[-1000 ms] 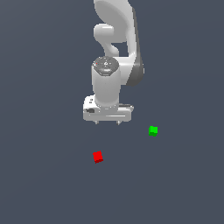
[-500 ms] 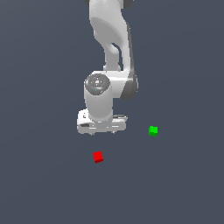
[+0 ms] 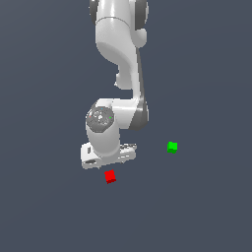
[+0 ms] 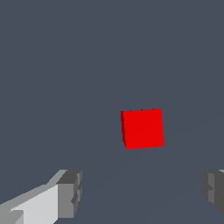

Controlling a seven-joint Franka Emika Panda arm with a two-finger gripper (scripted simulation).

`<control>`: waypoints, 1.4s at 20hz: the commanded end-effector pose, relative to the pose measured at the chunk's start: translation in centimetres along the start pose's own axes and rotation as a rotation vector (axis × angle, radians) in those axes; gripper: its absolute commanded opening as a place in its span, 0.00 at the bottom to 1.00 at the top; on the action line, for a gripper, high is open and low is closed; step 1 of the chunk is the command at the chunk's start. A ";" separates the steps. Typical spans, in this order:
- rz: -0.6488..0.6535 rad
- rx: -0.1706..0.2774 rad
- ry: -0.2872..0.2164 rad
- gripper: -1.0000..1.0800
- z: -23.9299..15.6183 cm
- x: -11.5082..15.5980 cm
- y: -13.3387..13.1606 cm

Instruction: Stack the red cube on top of the green cube.

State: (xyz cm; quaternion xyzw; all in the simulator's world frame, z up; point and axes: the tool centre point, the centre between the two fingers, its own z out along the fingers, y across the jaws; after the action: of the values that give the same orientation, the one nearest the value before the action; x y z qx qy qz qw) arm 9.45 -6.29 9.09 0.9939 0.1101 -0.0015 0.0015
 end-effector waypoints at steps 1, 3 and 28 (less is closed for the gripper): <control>-0.025 0.001 0.002 0.96 0.7 0.9 0.5; -0.039 0.001 0.002 0.96 1.1 1.4 0.7; -0.077 0.003 0.003 0.96 6.2 2.7 1.3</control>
State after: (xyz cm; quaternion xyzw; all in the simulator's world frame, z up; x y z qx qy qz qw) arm 12.42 -6.99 3.68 0.9889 0.1483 0.0000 0.0000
